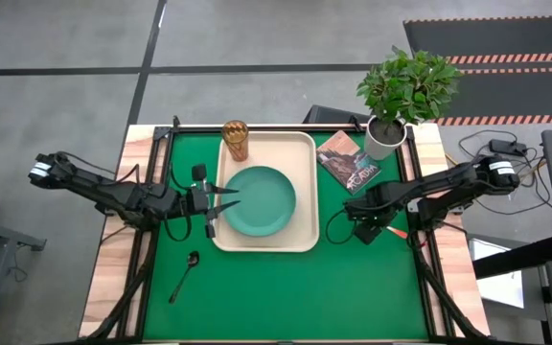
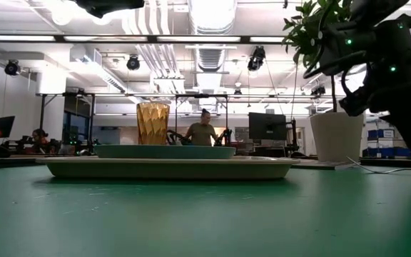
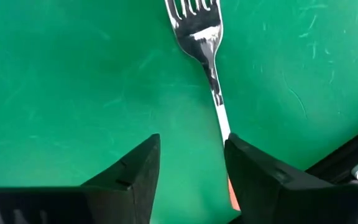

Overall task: Pick and place plate/cup/fork/spoon on tray
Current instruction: Put the orange fork on the white tray to the right of the orange cup

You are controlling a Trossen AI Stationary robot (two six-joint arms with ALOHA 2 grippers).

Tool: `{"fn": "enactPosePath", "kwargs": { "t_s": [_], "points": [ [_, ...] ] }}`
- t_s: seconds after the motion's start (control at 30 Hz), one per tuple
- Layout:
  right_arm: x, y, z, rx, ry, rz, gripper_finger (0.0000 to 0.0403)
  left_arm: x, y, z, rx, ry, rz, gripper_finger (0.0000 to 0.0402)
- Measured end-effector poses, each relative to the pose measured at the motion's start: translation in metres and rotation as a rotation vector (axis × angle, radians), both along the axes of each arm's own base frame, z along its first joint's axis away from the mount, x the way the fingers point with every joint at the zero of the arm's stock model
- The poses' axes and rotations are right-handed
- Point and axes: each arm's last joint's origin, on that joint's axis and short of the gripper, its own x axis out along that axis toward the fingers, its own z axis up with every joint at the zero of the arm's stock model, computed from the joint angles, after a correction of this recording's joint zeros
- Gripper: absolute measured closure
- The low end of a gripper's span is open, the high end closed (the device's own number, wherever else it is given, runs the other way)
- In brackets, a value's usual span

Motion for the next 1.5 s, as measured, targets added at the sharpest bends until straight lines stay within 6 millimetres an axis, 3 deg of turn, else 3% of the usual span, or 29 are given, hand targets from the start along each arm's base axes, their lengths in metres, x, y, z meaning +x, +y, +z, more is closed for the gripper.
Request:
{"fn": "enactPosePath", "kwargs": {
  "t_s": [0.2,0.63,0.9,1.07,1.27,1.5],
  "points": [
    [0.001,-0.002,-0.007,-0.068,-0.043,0.019,0.0234,0.000,0.000,0.000,0.001,0.000,0.000,0.0305],
    [-0.004,-0.004,-0.025,-0.121,-0.095,0.059,0.0272,0.000,0.000,0.000,0.002,0.000,0.000,0.0305],
    [-0.002,-0.004,-0.027,-0.116,-0.126,0.089,0.0342,0.000,0.000,0.000,0.002,0.000,0.000,0.0305],
    [-0.001,-0.004,-0.026,-0.117,-0.133,0.099,0.0388,0.000,0.000,0.000,0.002,0.000,0.000,0.0305],
    [0.003,-0.004,-0.021,-0.116,-0.148,0.113,0.0392,0.000,0.000,0.000,0.002,0.000,0.000,0.0305],
    [0.021,-0.003,0.007,-0.115,-0.187,0.134,0.0393,0.000,0.000,0.000,0.002,0.000,0.000,0.0305]
  ]
}}
